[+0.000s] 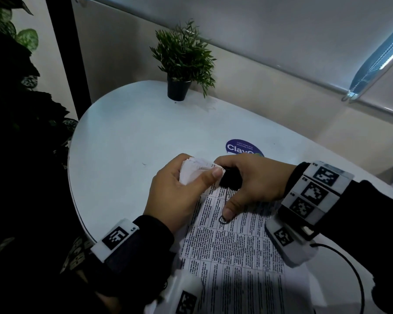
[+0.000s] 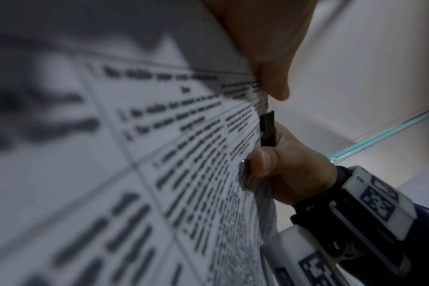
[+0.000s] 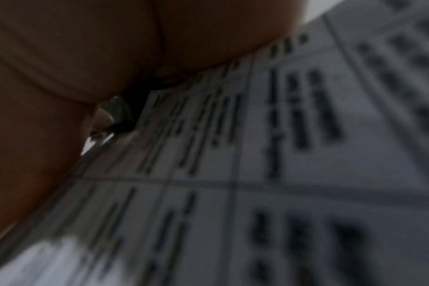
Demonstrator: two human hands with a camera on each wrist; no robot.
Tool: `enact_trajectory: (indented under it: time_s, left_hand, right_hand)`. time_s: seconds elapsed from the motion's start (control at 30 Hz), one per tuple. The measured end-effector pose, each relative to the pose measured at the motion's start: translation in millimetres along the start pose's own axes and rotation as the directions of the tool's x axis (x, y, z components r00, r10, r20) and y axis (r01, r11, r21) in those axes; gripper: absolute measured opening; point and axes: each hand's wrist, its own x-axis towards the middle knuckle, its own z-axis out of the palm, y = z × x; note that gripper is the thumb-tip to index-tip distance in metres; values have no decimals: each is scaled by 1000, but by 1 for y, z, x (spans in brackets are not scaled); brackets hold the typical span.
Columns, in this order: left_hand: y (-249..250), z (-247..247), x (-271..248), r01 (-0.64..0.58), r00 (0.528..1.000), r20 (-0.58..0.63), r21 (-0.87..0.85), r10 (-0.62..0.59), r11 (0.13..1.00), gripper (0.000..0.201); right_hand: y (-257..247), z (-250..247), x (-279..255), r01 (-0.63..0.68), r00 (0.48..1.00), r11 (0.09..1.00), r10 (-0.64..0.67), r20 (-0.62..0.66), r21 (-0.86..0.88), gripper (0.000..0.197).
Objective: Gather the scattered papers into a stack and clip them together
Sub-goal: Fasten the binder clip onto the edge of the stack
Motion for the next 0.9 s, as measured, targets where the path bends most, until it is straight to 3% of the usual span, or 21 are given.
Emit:
enact_trajectory:
  time_s: [0.1,0.2,0.27,0.37,0.43,0.47,0.53,0.57,0.6,0.63,0.7,0.73,0.8,0.9]
  left_hand:
    - [-2,-1,2,88,995,36,-5,-88,996,55]
    - [-8,-2,1,305,936,220,-119,-275,945,75]
    - [-12,-3,1,302,916,311,-115,-254,946,55]
    - [-14,-2,2,151,962,231,7,-148,989,31]
    - [-10,-3,3,113,979,174,-54,-102,992,26]
    - [-7,-4,5,110,985,145,-98,-95,989,23]
    - [0,-9,10,102,992,89,-173,-88,980,22]
    - [3,-12,14,80,995,67,-196,-68,977,22]
    - [7,-15,19,56,998,50,-214,-47,975,24]
    - [12,-18,22,35,999,35,-236,-28,971,27]
    - [16,-23,27,25,999,27,-286,-19,958,36]
    - [17,-24,28,40,999,24,-297,-34,954,39]
    - [17,-25,28,75,997,16,-282,-74,957,36]
    - [17,-28,30,94,995,-11,-241,-100,966,33]
  right_hand:
    - [-1,-13,-4,-1,1000,999,1,2,39,50]
    - [-2,-36,-10,5,998,997,0,-60,83,52]
    - [-2,-50,-15,-6,991,994,20,-129,106,55]
    - [4,-58,-24,-62,953,996,41,-301,-60,84]
    - [11,-54,-34,-140,877,968,23,-480,-209,103]
    - [17,-49,-41,-146,819,968,4,-574,-202,108]
    - [36,-35,-55,-121,673,993,71,-736,-15,121]
    - [50,-25,-62,-115,622,982,187,-760,147,129]
    - [60,-12,-69,-95,626,936,321,-711,339,136]
    - [69,2,-76,-71,681,856,416,-602,511,137]
    - [77,31,-85,-20,844,700,394,-363,714,111]
    - [75,42,-88,9,892,648,339,-299,762,91]
    - [68,55,-90,83,916,593,272,-296,801,68]
    - [57,62,-85,138,849,633,320,-420,762,57]
